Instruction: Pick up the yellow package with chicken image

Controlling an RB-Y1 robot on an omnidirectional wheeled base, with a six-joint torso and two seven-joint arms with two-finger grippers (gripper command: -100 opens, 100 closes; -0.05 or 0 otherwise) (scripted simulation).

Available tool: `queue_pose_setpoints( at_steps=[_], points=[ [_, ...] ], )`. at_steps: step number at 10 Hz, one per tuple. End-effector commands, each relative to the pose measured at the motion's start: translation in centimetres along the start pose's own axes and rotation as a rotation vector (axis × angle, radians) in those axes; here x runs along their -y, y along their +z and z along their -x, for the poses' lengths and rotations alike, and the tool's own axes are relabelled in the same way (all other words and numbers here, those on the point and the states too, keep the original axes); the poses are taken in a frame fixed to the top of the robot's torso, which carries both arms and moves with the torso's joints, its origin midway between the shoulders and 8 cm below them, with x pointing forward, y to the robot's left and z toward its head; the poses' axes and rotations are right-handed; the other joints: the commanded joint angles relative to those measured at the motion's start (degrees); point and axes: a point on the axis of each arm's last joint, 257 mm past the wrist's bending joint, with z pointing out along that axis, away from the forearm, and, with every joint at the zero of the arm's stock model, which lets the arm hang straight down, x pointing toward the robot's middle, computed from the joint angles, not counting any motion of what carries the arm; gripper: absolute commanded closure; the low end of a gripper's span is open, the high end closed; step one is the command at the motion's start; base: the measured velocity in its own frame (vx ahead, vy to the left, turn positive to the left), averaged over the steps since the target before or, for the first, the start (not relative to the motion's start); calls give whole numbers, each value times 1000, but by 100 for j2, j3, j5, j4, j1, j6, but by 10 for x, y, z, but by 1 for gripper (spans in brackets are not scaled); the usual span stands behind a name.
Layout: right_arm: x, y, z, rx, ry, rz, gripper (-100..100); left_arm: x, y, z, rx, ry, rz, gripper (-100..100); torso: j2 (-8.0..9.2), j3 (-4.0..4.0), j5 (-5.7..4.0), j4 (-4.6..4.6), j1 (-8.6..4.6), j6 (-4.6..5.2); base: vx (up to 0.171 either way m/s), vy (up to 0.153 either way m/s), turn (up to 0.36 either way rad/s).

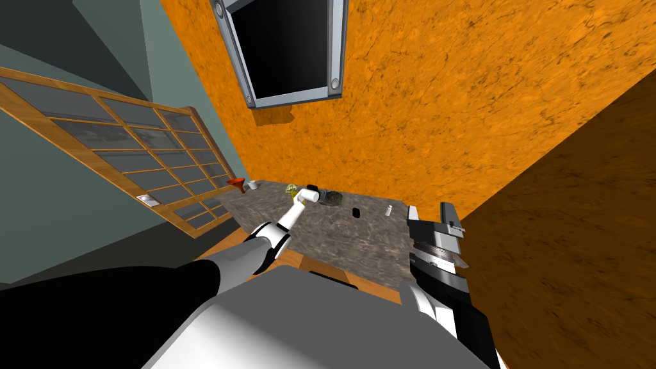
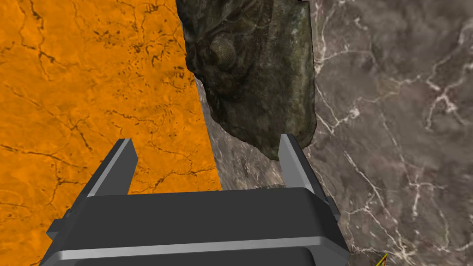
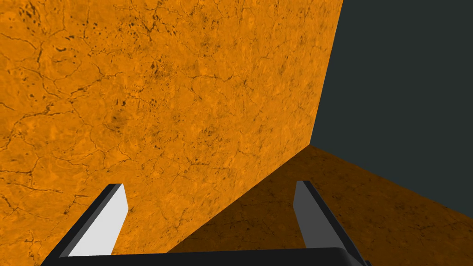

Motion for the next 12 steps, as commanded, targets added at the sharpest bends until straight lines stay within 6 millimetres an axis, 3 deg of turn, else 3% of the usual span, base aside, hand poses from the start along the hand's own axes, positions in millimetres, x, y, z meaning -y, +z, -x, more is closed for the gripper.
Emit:
queue_pose_setpoints(
  at_steps=[1, 2, 4, 5, 6, 7, 8, 9, 10, 11, 12],
  points=[
    [0, 0, 0, 0, 0, 0, 0, -11, 3, 5, 3, -2, 64, -100, 0, 0, 0, 0, 0, 0, 8, 2, 2],
    [0, 0, 0, 0, 0, 0, 0, -4, 1, 13, 7, 4, 86, -100, 0, 0, 1, -1, 0, 0, 11, 3, -5],
    [0, 0, 0, 0, 0, 0, 0, -21, 2, 15, 9, -4, 152, -100, -1, -1, 1, -1, 2, 0, 5, 2, -1],
    [0, 0, 0, 0, 0, 0, 0, -15, -1, 25, 18, -4, 181, -100, 1, 0, 1, -1, 1, -1, 7, 5, -9],
    [0, 0, 0, 0, 0, 0, 0, -27, 0, 27, 18, -10, 222, -100, 0, 0, 0, 0, 2, 0, 10, 7, -10],
    [0, 0, 0, 0, 0, 0, 0, -17, -6, 36, 26, -9, 241, -100, 0, 0, 1, -1, 3, -1, 17, 11, -24],
    [0, 0, 0, 0, 0, 0, 0, -32, -5, 39, 29, -21, 287, -100, -3, -2, 1, -1, 4, 0, 17, 13, -12],
    [0, 0, 0, 0, 0, 0, 0, -36, -6, 39, 27, -21, 304, -100, -3, -2, 2, -2, 5, -1, 6, 6, 4],
    [0, 0, 0, 0, 0, 0, 0, -31, -12, 51, 39, -31, 335, -100, 1, 0, 2, -1, 4, -1, 11, 9, -21],
    [0, 0, 0, 0, 0, 0, 0, -41, -13, 51, 38, -36, 370, -100, -1, -1, 1, 0, 4, 0, 16, 12, -21],
    [0, 0, 0, 0, 0, 0, 0, -33, -20, 62, 48, -45, 390, -100, -1, -1, 2, -2, 4, -1, 20, 18, -27]
  ],
)
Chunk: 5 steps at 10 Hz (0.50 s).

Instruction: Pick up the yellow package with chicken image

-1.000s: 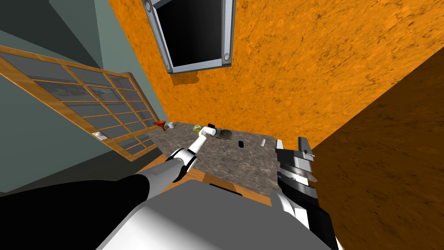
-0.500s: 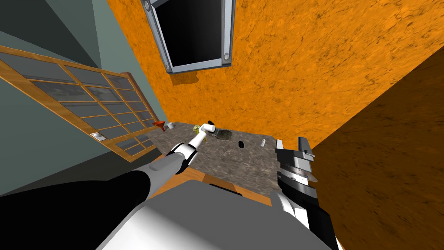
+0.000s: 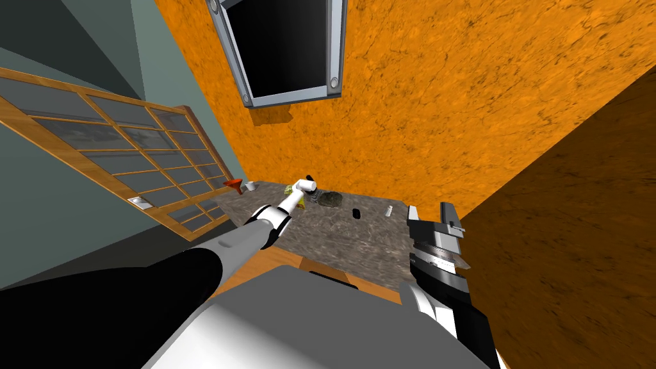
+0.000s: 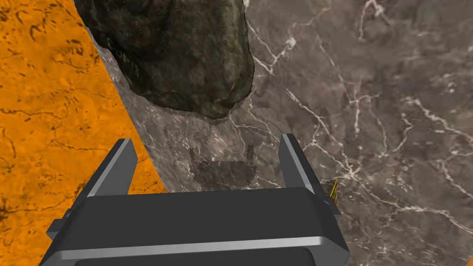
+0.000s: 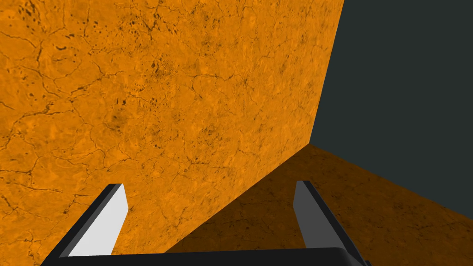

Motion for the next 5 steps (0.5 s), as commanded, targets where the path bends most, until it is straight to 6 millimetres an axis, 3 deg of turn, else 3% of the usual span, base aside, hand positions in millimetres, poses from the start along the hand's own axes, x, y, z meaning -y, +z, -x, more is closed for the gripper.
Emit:
queue_pose_setpoints(
  at_steps=[1, 2, 5],
  points=[
    [0, 0, 0, 0, 0, 0, 0, -12, -2, 7, 3, -15, 60, -100, 0, 0, 0, 0, 0, 0, 18, 18, -19],
    [0, 0, 0, 0, 0, 0, 0, -16, -2, 7, 2, -15, 72, -100, 1, 0, 1, -1, 0, -1, 8, 8, -1],
    [0, 0, 0, 0, 0, 0, 0, -27, -18, 31, 16, -61, 172, -100, 2, 0, 1, -1, 0, -1, 16, 18, -33]
  ],
)
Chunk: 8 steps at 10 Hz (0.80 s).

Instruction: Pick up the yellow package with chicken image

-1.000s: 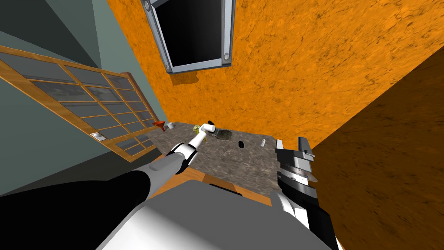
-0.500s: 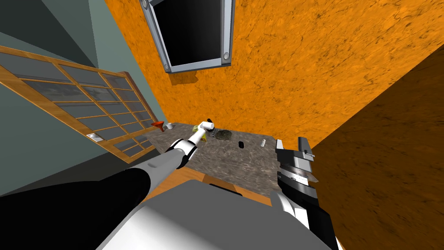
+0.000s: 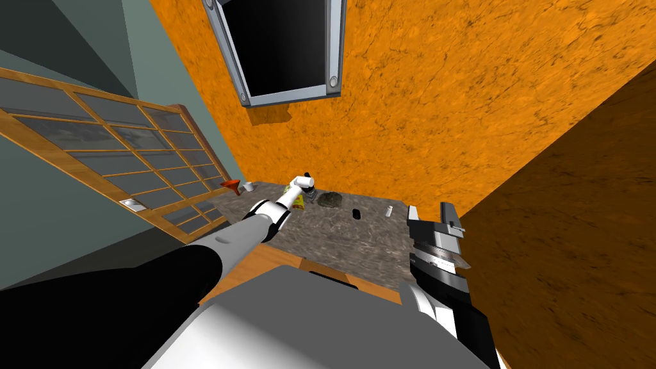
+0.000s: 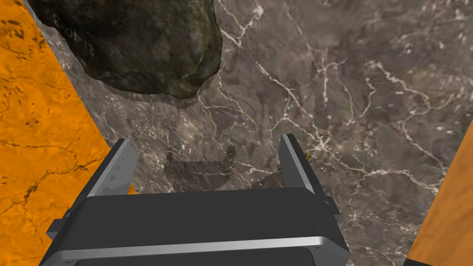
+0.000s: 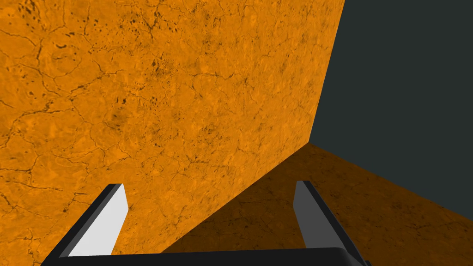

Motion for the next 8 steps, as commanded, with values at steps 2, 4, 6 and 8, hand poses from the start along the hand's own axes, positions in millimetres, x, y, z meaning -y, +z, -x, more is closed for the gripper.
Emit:
queue_pose_setpoints(
  at_steps=[2, 4, 6, 8],
  points=[
    [0, 0, 0, 0, 0, 0, 0, -12, -12, 17, 5, -35, 81, -100, 0, -1, 1, -1, -1, 0, 20, 22, -29],
    [0, 0, 0, 0, 0, 0, 0, -25, -21, 28, 7, -65, 144, -100, -1, -1, 1, -1, -2, 0, 23, 22, -36],
    [0, 0, 0, 0, 0, 0, 0, -35, -28, 40, 8, -100, 193, -100, -2, -2, 1, -2, -1, 0, 21, 25, -38],
    [0, 0, 0, 0, 0, 0, 0, -48, -38, 49, 6, -130, 251, -100, 0, -1, 1, -1, 0, -1, 20, 25, -30]
  ],
)
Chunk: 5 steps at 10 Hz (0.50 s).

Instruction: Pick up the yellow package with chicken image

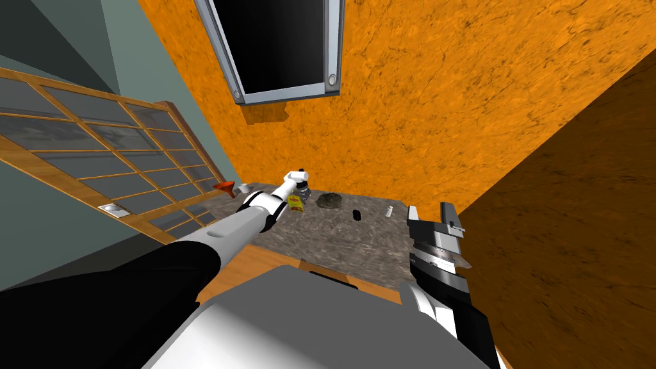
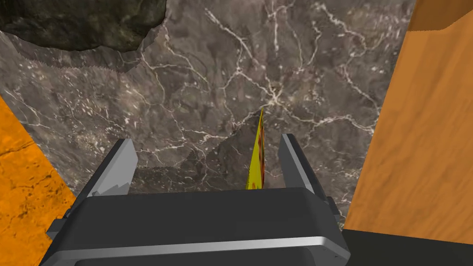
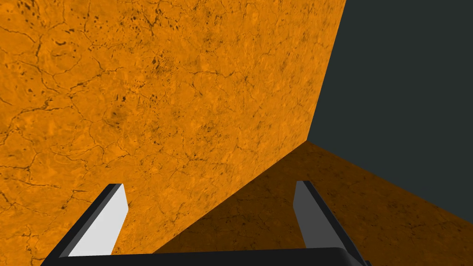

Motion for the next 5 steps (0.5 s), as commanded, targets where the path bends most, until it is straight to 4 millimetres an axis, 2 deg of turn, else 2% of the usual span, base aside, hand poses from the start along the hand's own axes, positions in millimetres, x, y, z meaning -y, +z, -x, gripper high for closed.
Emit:
queue_pose_setpoints(
  at_steps=[1, 3, 5],
  points=[
    [0, 0, 0, 0, 0, 0, 0, -6, -3, 3, -2, -15, 31, -100, 0, 0, 0, 0, 0, 0, 18, 24, -24],
    [0, 0, 0, 0, 0, 0, 0, -23, -17, 21, -7, -71, 100, -100, -2, -1, 0, 0, 0, 1, 31, 35, -63],
    [0, 0, 0, 0, 0, 0, 0, -32, -24, 29, -11, -96, 134, -100, -3, -2, 1, -2, 1, 0, 21, 28, -28]
  ],
)
